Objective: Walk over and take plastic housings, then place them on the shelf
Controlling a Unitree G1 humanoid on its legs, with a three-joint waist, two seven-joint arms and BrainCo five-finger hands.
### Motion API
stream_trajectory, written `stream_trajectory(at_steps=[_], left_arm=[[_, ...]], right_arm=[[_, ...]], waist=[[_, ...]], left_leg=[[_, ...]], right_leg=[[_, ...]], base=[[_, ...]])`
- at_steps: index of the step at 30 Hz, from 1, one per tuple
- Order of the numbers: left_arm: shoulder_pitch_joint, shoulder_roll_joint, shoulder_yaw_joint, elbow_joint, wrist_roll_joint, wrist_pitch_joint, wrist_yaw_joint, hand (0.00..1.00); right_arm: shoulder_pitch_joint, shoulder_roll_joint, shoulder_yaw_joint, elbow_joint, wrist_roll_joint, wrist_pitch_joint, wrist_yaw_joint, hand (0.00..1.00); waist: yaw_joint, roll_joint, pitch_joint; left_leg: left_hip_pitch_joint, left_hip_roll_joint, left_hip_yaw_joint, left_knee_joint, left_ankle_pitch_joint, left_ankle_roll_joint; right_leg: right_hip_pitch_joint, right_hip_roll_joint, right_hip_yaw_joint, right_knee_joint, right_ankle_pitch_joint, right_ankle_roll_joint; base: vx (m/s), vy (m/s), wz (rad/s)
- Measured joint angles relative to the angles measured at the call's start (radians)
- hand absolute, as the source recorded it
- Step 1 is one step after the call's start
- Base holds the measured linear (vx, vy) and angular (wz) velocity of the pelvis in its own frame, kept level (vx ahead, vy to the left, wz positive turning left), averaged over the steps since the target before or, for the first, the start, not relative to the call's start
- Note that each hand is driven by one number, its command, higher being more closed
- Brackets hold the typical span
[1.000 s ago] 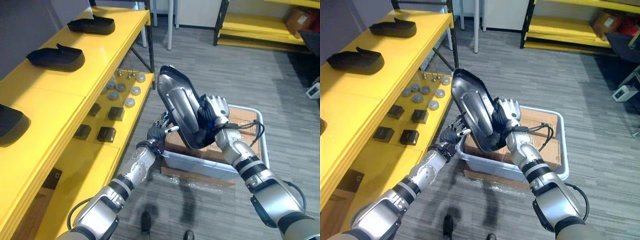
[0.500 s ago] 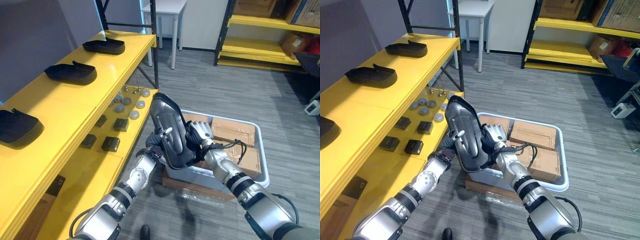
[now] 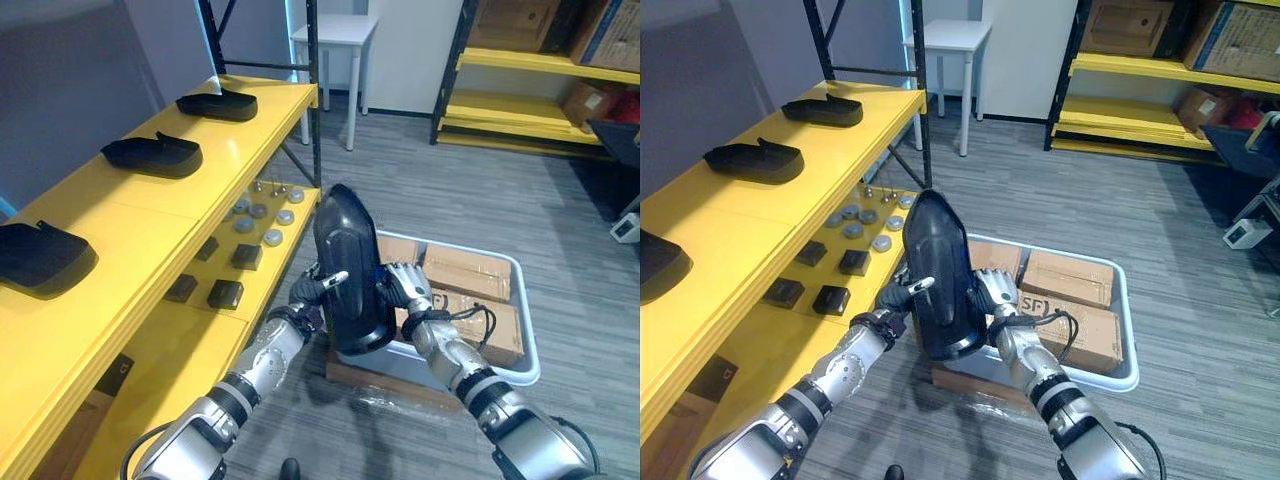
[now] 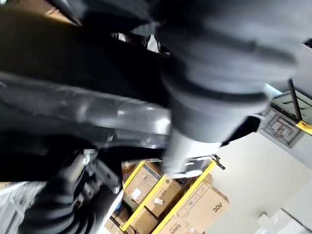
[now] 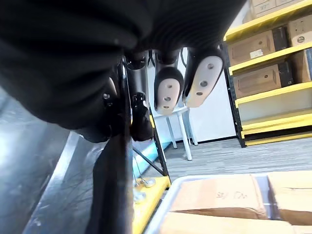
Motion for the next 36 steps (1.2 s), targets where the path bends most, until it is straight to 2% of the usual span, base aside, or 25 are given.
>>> stream_trajectory(at_steps=[3, 8, 18, 19, 24, 25, 28, 31, 33, 34, 35, 36], left_arm=[[-0.006, 0.004, -0.025, -0.020, 0.033, -0.005, 0.017, 1.00], [-0.008, 0.013, -0.068, -0.027, 0.058, -0.006, 0.036, 1.00], [0.003, 0.040, -0.083, -0.051, 0.067, -0.010, 0.036, 1.00], [0.008, 0.047, -0.085, -0.053, 0.069, -0.013, 0.036, 0.00], [0.032, 0.070, -0.102, -0.085, 0.077, -0.013, 0.032, 0.00], [0.034, 0.082, -0.096, -0.084, 0.077, -0.012, 0.033, 1.00], [0.036, 0.121, -0.093, -0.069, 0.086, -0.011, 0.035, 1.00], [0.037, 0.148, -0.101, -0.013, 0.108, 0.033, 0.038, 1.00], [0.037, 0.159, -0.156, 0.029, 0.134, 0.081, 0.038, 1.00], [0.038, 0.159, -0.179, 0.030, 0.137, 0.087, 0.036, 1.00], [0.036, 0.152, -0.213, 0.027, 0.161, 0.097, 0.021, 1.00], [0.036, 0.114, -0.278, 0.006, 0.191, 0.110, -0.025, 1.00]], right_arm=[[0.063, 0.003, -0.023, -0.089, 0.020, 0.032, -0.025, 1.00], [0.174, 0.002, -0.040, -0.211, 0.076, 0.060, -0.045, 1.00], [0.211, -0.004, -0.031, -0.272, 0.135, 0.063, -0.052, 1.00], [0.211, -0.009, -0.020, -0.275, 0.136, 0.063, -0.052, 1.00], [0.208, -0.013, 0.006, -0.277, 0.162, 0.063, -0.047, 1.00], [0.208, -0.013, 0.022, -0.288, 0.181, 0.063, -0.046, 1.00], [0.208, -0.013, 0.047, -0.345, 0.202, 0.062, -0.045, 1.00], [0.205, -0.012, 0.082, -0.445, 0.201, 0.033, -0.045, 1.00], [0.190, -0.002, 0.132, -0.498, 0.201, -0.038, -0.046, 1.00], [0.181, 0.006, 0.144, -0.510, 0.200, -0.057, -0.044, 1.00], [0.155, 0.020, 0.179, -0.512, 0.201, -0.082, -0.031, 1.00], [0.122, 0.062, 0.251, -0.500, 0.200, -0.112, -0.004, 1.00]], waist=[[0.000, -0.004, -0.004], [-0.002, -0.007, -0.016], [-0.003, -0.009, -0.025], [-0.003, -0.009, -0.026], [-0.002, -0.008, -0.027], [-0.002, -0.008, -0.027], [-0.010, -0.008, -0.027], [-0.020, -0.007, -0.028], [-0.025, -0.007, -0.028], [-0.026, -0.007, -0.028], [-0.026, -0.008, -0.029], [-0.024, -0.008, -0.034]], left_leg=[[0.000, 0.000, 0.000, 0.000, 0.000, 0.000], [0.000, 0.001, 0.005, 0.000, -0.002, -0.002], [0.009, 0.011, 0.031, 0.000, -0.011, -0.013], [0.011, 0.011, 0.034, 0.000, -0.012, -0.015], [0.013, 0.019, 0.041, 0.000, -0.014, -0.018], [0.014, 0.020, 0.046, 0.000, -0.015, -0.019], [0.014, 0.021, 0.049, 0.000, -0.016, -0.020], [0.014, 0.021, 0.048, 0.000, -0.016, -0.020], [0.014, 0.020, 0.047, 0.000, -0.016, -0.020], [0.014, 0.020, 0.047, 0.000, -0.016, -0.020], [0.014, 0.020, 0.047, 0.000, -0.016, -0.020], [0.014, 0.019, 0.045, 0.000, -0.016, -0.020]], right_leg=[[0.000, 0.000, 0.000, -0.001, 0.000, 0.000], [0.000, 0.001, 0.005, -0.007, 0.002, -0.003], [0.010, 0.011, 0.033, -0.041, 0.021, -0.008], [0.010, 0.012, 0.034, -0.041, 0.021, -0.008], [0.008, 0.017, 0.046, -0.041, 0.021, -0.008], [0.007, 0.018, 0.051, -0.041, 0.022, -0.009], [0.005, 0.021, 0.055, -0.041, 0.023, -0.010], [0.005, 0.021, 0.055, -0.041, 0.023, -0.010], [0.005, 0.019, 0.055, -0.041, 0.023, -0.010], [0.005, 0.019, 0.054, -0.041, 0.023, -0.010], [0.006, 0.018, 0.054, -0.041, 0.023, -0.010], [0.007, 0.016, 0.052, -0.041, 0.023, -0.010]], base=[[0.00, 0.038, 0.00], [0.00, 0.026, -0.03], [0.01, 0.023, -0.09], [0.02, 0.031, -0.07], [0.01, 0.031, -0.06], [0.00, 0.036, -0.11], [0.00, 0.033, -0.06], [0.01, 0.038, 0.01], [0.01, 0.046, 0.01], [0.01, 0.048, 0.01], [0.00, 0.048, 0.03], [0.01, 0.058, 0.05]])
